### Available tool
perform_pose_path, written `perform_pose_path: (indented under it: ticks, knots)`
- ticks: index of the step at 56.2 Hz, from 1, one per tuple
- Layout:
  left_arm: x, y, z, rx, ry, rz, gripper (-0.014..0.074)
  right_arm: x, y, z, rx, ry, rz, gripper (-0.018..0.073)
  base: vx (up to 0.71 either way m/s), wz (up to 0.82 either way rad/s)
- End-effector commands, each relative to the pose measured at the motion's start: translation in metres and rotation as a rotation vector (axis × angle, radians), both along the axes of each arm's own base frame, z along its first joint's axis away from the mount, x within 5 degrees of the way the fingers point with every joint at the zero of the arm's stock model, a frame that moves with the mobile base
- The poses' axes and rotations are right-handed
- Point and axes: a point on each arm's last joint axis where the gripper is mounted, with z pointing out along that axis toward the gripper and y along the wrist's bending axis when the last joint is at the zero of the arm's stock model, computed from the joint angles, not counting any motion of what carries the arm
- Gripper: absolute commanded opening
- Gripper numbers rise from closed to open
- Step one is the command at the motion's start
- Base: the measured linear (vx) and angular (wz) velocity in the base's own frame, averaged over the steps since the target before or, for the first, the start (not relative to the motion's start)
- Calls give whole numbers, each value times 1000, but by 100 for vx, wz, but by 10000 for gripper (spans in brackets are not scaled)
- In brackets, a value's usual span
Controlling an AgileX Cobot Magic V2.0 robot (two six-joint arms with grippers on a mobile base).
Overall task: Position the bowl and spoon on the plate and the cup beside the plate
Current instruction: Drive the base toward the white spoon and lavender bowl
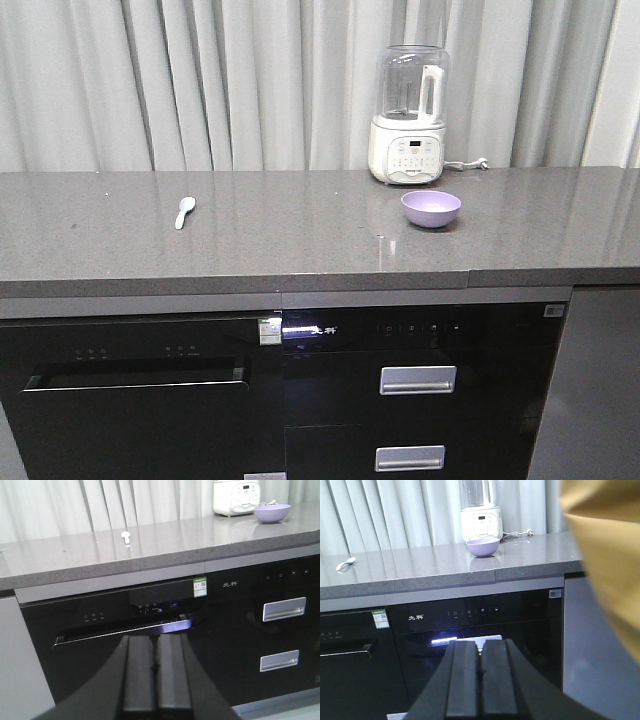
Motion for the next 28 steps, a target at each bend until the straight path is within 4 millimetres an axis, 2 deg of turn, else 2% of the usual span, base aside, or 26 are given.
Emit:
perform_pose_path:
  ticks: [1, 28]
  knots:
    - [-2, 1, 16, -26, -119, 3, -6, 0, 1, 7, -12, -84, 4, -8, 0, 0]
    - [-2, 1, 16, -26, -119, 3, -6, 0, 1, 7, -12, -84, 4, -8, 0, 0]
